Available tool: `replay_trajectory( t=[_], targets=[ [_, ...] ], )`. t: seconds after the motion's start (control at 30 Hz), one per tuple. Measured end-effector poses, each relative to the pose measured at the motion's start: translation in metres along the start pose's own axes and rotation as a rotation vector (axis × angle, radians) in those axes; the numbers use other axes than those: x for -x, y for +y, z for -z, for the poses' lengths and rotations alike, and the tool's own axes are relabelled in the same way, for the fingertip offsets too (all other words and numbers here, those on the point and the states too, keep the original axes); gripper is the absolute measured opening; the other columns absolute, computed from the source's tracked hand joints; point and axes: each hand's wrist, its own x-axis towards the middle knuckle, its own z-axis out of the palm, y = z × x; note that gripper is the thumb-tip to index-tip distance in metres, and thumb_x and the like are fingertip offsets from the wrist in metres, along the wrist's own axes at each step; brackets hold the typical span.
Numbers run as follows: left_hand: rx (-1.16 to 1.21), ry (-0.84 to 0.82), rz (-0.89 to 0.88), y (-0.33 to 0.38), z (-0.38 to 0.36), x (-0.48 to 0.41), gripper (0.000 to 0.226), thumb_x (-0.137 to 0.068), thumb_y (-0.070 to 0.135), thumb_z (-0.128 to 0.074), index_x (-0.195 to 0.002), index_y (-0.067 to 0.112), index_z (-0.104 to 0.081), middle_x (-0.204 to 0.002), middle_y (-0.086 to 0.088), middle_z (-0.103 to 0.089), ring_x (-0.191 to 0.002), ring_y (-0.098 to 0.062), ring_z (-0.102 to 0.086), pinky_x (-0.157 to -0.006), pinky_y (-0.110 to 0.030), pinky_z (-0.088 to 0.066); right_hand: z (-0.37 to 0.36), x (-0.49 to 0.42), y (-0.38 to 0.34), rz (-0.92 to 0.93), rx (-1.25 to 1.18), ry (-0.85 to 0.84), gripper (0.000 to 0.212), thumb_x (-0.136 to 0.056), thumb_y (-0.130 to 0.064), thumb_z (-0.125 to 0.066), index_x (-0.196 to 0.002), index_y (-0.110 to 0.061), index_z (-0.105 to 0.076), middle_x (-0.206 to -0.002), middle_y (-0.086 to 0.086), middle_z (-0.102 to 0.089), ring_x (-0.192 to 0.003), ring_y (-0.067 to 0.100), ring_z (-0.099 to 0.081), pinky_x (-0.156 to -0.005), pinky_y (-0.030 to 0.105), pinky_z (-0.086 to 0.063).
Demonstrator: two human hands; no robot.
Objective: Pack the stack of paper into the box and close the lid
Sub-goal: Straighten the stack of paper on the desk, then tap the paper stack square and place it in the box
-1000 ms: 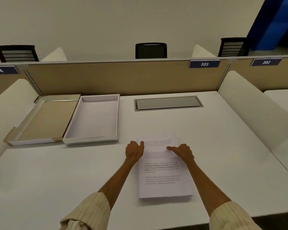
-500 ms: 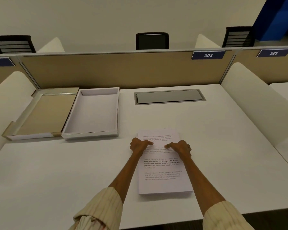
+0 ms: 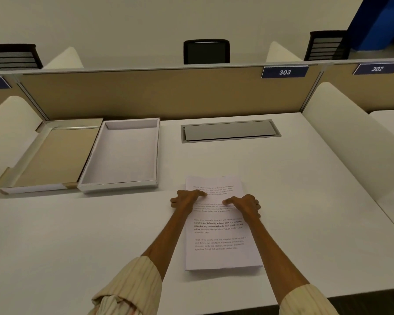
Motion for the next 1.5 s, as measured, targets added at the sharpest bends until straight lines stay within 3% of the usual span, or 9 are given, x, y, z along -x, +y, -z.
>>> replay_trajectory(
  t=[0.33,0.47,0.63,0.73,0.87,1.0,1.13,1.4,1.5],
  targets=[
    [0.313,-0.132,-0.027,-0.002,0.009,0.001,0.075,-0.072,-0.002,-0.08,-0.133,-0.005,-0.037,-0.131,-0.022,-0.058,-0.108,-0.039,-0.066,-0.09,-0.05,-0.056,-0.002,-0.009,0.002,-0.001,-0.04,-0.002,0.104,-0.054,-0.04,-0.09,-0.134,-0.003,-0.037,-0.14,0.018,-0.043,-0.133,0.035,-0.039,-0.108,0.054,-0.037],
    [0.358,-0.219,-0.067,-0.014,0.004,0.0,0.059,-0.068,0.008,-0.087,-0.12,-0.005,-0.063,-0.116,-0.023,-0.071,-0.098,-0.04,-0.072,-0.086,-0.054,-0.059,-0.001,-0.01,0.007,0.015,-0.041,-0.01,0.104,-0.054,-0.041,-0.09,-0.136,-0.004,-0.036,-0.141,0.016,-0.042,-0.134,0.034,-0.038,-0.108,0.054,-0.037],
    [0.444,-0.193,-0.202,-0.02,0.004,0.009,0.047,-0.06,0.014,-0.093,-0.101,0.002,-0.073,-0.096,-0.016,-0.078,-0.071,-0.03,-0.077,-0.058,-0.037,-0.063,0.01,-0.017,0.007,0.079,-0.109,-0.11,0.104,-0.057,-0.051,-0.087,-0.138,-0.006,-0.04,-0.142,0.016,-0.044,-0.134,0.035,-0.04,-0.11,0.053,-0.039],
    [0.469,-0.24,-0.325,-0.019,0.019,0.021,0.04,-0.055,0.014,-0.095,-0.09,0.011,-0.076,-0.096,-0.015,-0.079,-0.073,-0.027,-0.078,-0.057,-0.034,-0.062,0.019,-0.014,0.002,0.236,-0.332,-0.184,0.092,-0.061,-0.069,-0.076,-0.132,-0.014,-0.054,-0.129,0.013,-0.061,-0.123,0.038,-0.056,-0.1,0.05,-0.051],
    [0.516,-0.266,-0.473,-0.003,0.05,0.043,0.042,-0.051,0.015,-0.094,-0.089,0.013,-0.075,-0.096,-0.013,-0.079,-0.083,-0.033,-0.077,-0.063,-0.038,-0.062,0.026,0.02,-0.017,0.502,-0.656,-0.263,0.056,-0.076,-0.055,-0.071,-0.113,-0.014,-0.066,-0.1,0.005,-0.077,-0.091,0.033,-0.074,-0.062,0.028,-0.061],
    [0.522,-0.236,-0.645,0.014,0.085,0.062,0.041,-0.059,0.012,-0.088,-0.097,0.013,-0.073,-0.096,-0.011,-0.079,-0.085,-0.033,-0.077,-0.065,-0.04,-0.063,0.033,0.061,-0.042,0.726,-0.799,-0.098,0.043,-0.078,-0.042,-0.072,-0.106,-0.009,-0.068,-0.081,-0.004,-0.077,-0.068,0.018,-0.075,-0.055,0.025,-0.058],
    [0.508,-0.213,-0.811,0.024,0.112,0.076,0.042,-0.061,0.007,-0.082,-0.098,0.024,-0.074,-0.095,-0.002,-0.079,-0.082,-0.026,-0.077,-0.064,-0.036,-0.062,0.037,0.097,-0.059,0.93,-0.896,-0.034,0.021,-0.083,-0.036,-0.069,-0.101,-0.027,-0.067,-0.085,-0.014,-0.077,-0.069,0.014,-0.075,-0.056,0.02,-0.058],
    [0.456,-0.15,-0.855,-0.019,0.114,0.067,0.046,-0.059,0.012,-0.085,-0.1,0.029,-0.074,-0.094,0.001,-0.079,-0.085,-0.026,-0.076,-0.062,-0.03,-0.062,0.005,0.114,-0.042,0.949,-0.91,0.124,0.066,-0.06,-0.076,-0.069,-0.101,-0.024,-0.066,-0.087,-0.003,-0.074,-0.074,0.012,-0.074,-0.056,0.02,-0.057],
    [0.373,-0.151,-0.897,-0.013,0.123,0.071,0.056,-0.054,0.04,-0.09,-0.105,0.029,-0.068,-0.094,0.005,-0.079,-0.087,-0.027,-0.075,-0.063,-0.028,-0.062,0.005,0.115,-0.046,0.981,-0.911,0.132,0.073,-0.063,-0.079,-0.064,-0.103,-0.018,-0.061,-0.086,-0.006,-0.069,-0.072,0.002,-0.071,-0.054,0.015,-0.054]
  ],
)
